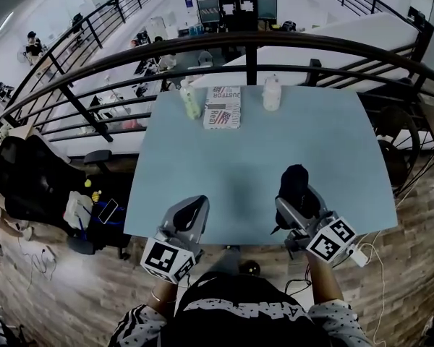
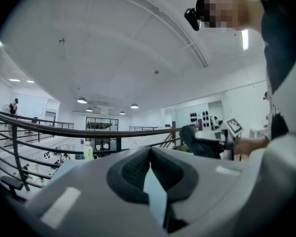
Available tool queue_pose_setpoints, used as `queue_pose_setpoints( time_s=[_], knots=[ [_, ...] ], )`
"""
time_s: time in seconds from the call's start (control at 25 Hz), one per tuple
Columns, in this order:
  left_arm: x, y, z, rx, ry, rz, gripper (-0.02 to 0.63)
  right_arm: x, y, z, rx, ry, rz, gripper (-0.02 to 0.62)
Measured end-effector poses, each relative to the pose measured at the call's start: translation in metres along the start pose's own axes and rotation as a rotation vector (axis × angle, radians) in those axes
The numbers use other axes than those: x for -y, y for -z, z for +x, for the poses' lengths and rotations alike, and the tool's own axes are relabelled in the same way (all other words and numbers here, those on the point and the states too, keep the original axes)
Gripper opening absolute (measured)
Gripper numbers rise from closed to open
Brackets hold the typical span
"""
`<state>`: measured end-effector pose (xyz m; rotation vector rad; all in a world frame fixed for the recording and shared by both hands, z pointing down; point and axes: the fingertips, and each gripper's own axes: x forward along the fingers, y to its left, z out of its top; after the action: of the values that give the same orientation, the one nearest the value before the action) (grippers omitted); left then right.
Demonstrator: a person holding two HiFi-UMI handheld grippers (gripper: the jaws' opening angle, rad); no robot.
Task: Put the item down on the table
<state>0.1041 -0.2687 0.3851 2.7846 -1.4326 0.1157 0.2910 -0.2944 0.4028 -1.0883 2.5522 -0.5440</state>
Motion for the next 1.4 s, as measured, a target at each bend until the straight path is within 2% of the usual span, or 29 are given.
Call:
queue_pose_setpoints(
  time_s=[0.24, 0.4, 0.88, 1.08, 1.4],
  knots=[
    [-0.023, 0.001, 0.011, -0.030, -0.037, -0.025, 0.000, 0.026, 0.003, 0.030, -0.044, 0.012, -0.004, 0.362],
    [-0.049, -0.002, 0.024, -0.020, -0.061, -0.018, 0.000, 0.042, 0.005, 0.057, -0.078, 0.020, -0.006, 0.362],
    [-0.098, -0.004, 0.076, -0.003, -0.065, -0.021, 0.000, 0.100, 0.017, 0.107, -0.168, 0.090, -0.028, 0.362],
    [-0.117, -0.001, 0.089, -0.019, -0.073, -0.048, 0.000, 0.121, 0.030, 0.126, -0.210, 0.118, -0.030, 0.362],
    [-0.148, 0.008, 0.104, -0.020, -0.087, -0.048, 0.000, 0.149, 0.054, 0.148, -0.284, 0.179, -0.045, 0.362]
  ],
)
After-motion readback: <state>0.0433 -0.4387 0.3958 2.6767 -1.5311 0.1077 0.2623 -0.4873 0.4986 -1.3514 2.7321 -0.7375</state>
